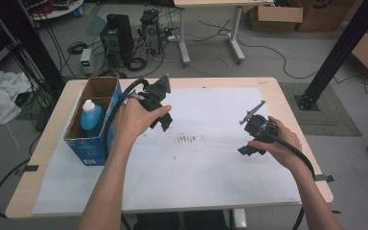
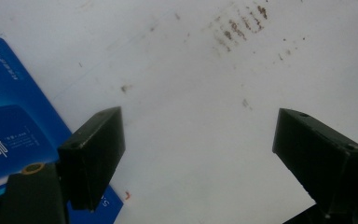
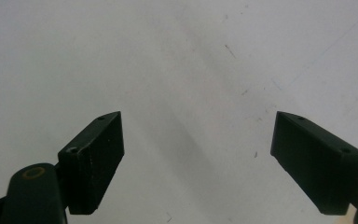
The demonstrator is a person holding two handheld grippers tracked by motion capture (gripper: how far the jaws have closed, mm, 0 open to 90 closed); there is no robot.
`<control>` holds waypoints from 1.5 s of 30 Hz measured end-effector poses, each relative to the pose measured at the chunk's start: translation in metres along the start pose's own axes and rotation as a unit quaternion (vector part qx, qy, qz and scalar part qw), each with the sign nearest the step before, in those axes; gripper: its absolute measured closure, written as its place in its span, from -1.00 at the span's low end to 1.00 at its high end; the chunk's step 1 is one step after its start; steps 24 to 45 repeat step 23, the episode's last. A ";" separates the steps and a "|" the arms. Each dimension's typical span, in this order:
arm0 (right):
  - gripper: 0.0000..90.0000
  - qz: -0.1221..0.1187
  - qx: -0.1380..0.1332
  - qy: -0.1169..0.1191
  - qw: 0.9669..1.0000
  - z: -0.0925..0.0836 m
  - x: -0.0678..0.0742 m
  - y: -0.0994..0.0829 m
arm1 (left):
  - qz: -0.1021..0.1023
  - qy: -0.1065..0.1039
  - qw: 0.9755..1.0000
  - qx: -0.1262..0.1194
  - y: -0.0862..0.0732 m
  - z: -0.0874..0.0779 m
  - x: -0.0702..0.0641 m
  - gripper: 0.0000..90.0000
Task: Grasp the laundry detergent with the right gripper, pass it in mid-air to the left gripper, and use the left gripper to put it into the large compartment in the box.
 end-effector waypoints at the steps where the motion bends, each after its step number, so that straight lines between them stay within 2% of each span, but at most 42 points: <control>1: -0.62 0.000 0.000 0.001 1.000 0.000 0.000 0.000 | -0.001 0.000 1.000 0.000 0.000 0.001 0.000 -0.61; 45: -0.62 0.000 0.001 -0.003 1.000 -0.002 0.000 0.000 | -0.001 -0.002 1.000 -0.002 -0.003 0.003 0.001 -0.61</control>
Point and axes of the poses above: each handheld gripper's, and its own axes: z roughly forward along the jaws, y roughly out of its top, x roughly to its left, the point moved 6 cm from there along z, roughly forward along the jaws, and after that the axes turned 4 degrees about -y, right-handed, at the moved point
